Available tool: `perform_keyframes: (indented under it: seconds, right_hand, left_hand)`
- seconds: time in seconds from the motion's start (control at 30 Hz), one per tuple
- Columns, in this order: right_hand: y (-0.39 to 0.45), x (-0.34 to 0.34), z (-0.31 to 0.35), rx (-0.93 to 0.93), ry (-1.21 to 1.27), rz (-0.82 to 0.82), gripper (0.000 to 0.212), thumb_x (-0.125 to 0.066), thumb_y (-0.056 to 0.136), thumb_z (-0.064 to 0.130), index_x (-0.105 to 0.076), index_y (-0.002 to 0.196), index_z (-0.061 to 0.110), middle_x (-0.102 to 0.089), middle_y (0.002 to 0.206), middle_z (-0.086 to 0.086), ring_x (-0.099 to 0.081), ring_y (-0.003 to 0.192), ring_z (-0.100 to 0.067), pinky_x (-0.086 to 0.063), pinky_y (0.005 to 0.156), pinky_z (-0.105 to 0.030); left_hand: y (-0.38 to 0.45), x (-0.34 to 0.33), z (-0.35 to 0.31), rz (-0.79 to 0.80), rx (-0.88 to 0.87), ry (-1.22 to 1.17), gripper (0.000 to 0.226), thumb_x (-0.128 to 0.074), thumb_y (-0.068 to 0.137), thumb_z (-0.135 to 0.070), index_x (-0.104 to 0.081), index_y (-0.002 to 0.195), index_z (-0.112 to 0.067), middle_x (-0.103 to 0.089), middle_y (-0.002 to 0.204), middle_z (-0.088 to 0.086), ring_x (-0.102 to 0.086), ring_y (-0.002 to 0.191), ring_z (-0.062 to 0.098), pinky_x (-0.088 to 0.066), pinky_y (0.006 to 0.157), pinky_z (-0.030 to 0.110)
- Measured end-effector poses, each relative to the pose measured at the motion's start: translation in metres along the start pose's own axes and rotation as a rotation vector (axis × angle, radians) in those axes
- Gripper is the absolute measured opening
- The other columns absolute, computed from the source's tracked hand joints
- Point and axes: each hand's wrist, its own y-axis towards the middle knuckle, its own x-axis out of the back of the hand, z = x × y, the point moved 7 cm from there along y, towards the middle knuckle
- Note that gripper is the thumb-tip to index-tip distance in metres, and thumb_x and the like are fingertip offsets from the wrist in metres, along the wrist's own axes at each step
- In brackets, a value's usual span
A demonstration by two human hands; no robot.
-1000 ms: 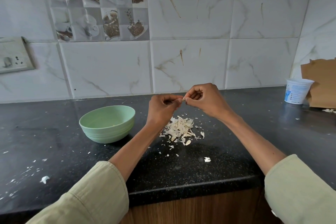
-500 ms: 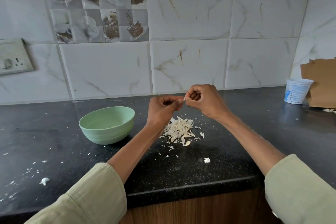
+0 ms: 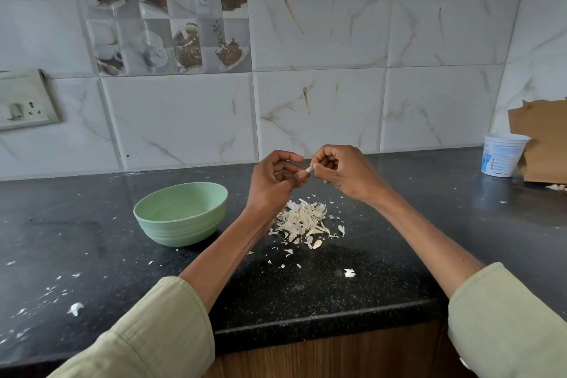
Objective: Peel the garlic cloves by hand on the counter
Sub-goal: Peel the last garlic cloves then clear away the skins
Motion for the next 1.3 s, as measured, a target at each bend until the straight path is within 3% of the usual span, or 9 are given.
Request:
perform_keyframes:
  seconds: [0.23,0.4,0.5,0.6,0.67,0.77,1.0,1.3]
  right_hand:
    - [0.001,0.001,-0.005,-0.021,-0.081,-0.017,0.007,-0.076,0.095,0.019,-0.072,0.09,0.017,-0.071,0.079,0.006,-0.06,0.066,0.003,-0.052,0.066,-0.024]
    - [0.0,0.008,-0.002,-0.021,-0.05,-0.051,0.008,-0.069,0.101,0.015,-0.074,0.096,0.014,-0.071,0.078,0.006,-0.061,0.064,0.0,-0.055,0.067,-0.028]
    - [-0.001,0.009,0.002,-0.003,-0.018,-0.043,0.02,-0.063,0.105,0.02,-0.077,0.093,0.013,-0.074,0.08,0.005,-0.067,0.071,-0.001,-0.052,0.066,-0.016]
    - [-0.002,0.009,0.004,0.031,-0.061,-0.04,0.018,-0.074,0.099,0.03,-0.076,0.087,0.017,-0.074,0.078,0.004,-0.065,0.068,-0.007,-0.05,0.065,-0.019]
    - [-0.003,0.009,0.006,0.059,-0.076,-0.043,0.015,-0.081,0.093,0.03,-0.073,0.087,0.018,-0.073,0.08,0.005,-0.06,0.066,-0.001,-0.046,0.063,-0.016]
    - [-0.003,0.009,0.012,0.102,-0.037,-0.055,0.02,-0.087,0.088,0.025,-0.069,0.095,0.018,-0.073,0.088,0.006,-0.065,0.073,-0.004,-0.052,0.068,-0.015]
    - [-0.004,0.007,0.016,0.131,-0.094,-0.053,0.006,-0.084,0.091,0.021,-0.081,0.095,0.02,-0.077,0.084,0.009,-0.07,0.074,-0.007,-0.05,0.068,-0.013]
    - [-0.005,0.005,0.017,0.111,-0.053,-0.01,0.005,-0.083,0.092,0.019,-0.083,0.096,0.016,-0.079,0.08,0.01,-0.074,0.074,-0.007,-0.057,0.071,-0.017]
  left_hand:
    - [-0.001,-0.004,-0.003,0.042,-0.018,-0.002,0.023,-0.079,0.089,0.003,-0.069,0.107,-0.006,-0.075,0.097,0.022,-0.072,0.085,0.023,-0.061,0.08,0.027]
    - [0.001,0.001,-0.001,0.006,-0.008,-0.002,0.017,-0.076,0.093,0.0,-0.077,0.107,-0.01,-0.077,0.099,0.012,-0.067,0.087,0.015,-0.058,0.087,0.034]
    - [0.004,0.006,0.005,-0.029,0.019,0.029,0.014,-0.074,0.096,-0.008,-0.081,0.105,-0.016,-0.075,0.083,-0.003,-0.059,0.078,0.01,-0.052,0.082,0.032]
    - [0.006,0.011,0.009,-0.074,0.047,0.028,0.012,-0.075,0.097,-0.014,-0.081,0.108,-0.015,-0.068,0.07,-0.013,-0.056,0.067,0.003,-0.05,0.077,0.024]
    - [0.007,0.012,0.01,-0.087,0.054,0.018,0.013,-0.076,0.096,-0.015,-0.081,0.108,-0.013,-0.07,0.072,-0.012,-0.058,0.066,0.0,-0.051,0.074,0.021]
    - [0.009,0.011,0.011,-0.09,0.058,0.024,0.013,-0.078,0.095,-0.016,-0.081,0.107,-0.011,-0.073,0.076,-0.012,-0.06,0.068,-0.002,-0.051,0.073,0.02]
    - [0.01,0.013,0.013,-0.091,0.031,0.031,0.02,-0.08,0.094,-0.023,-0.081,0.105,-0.007,-0.072,0.071,-0.014,-0.06,0.065,-0.003,-0.049,0.068,0.017]
    - [0.008,0.012,0.014,-0.061,0.042,-0.046,0.018,-0.079,0.094,-0.016,-0.078,0.106,-0.003,-0.079,0.087,0.014,-0.074,0.08,0.015,-0.058,0.077,0.026]
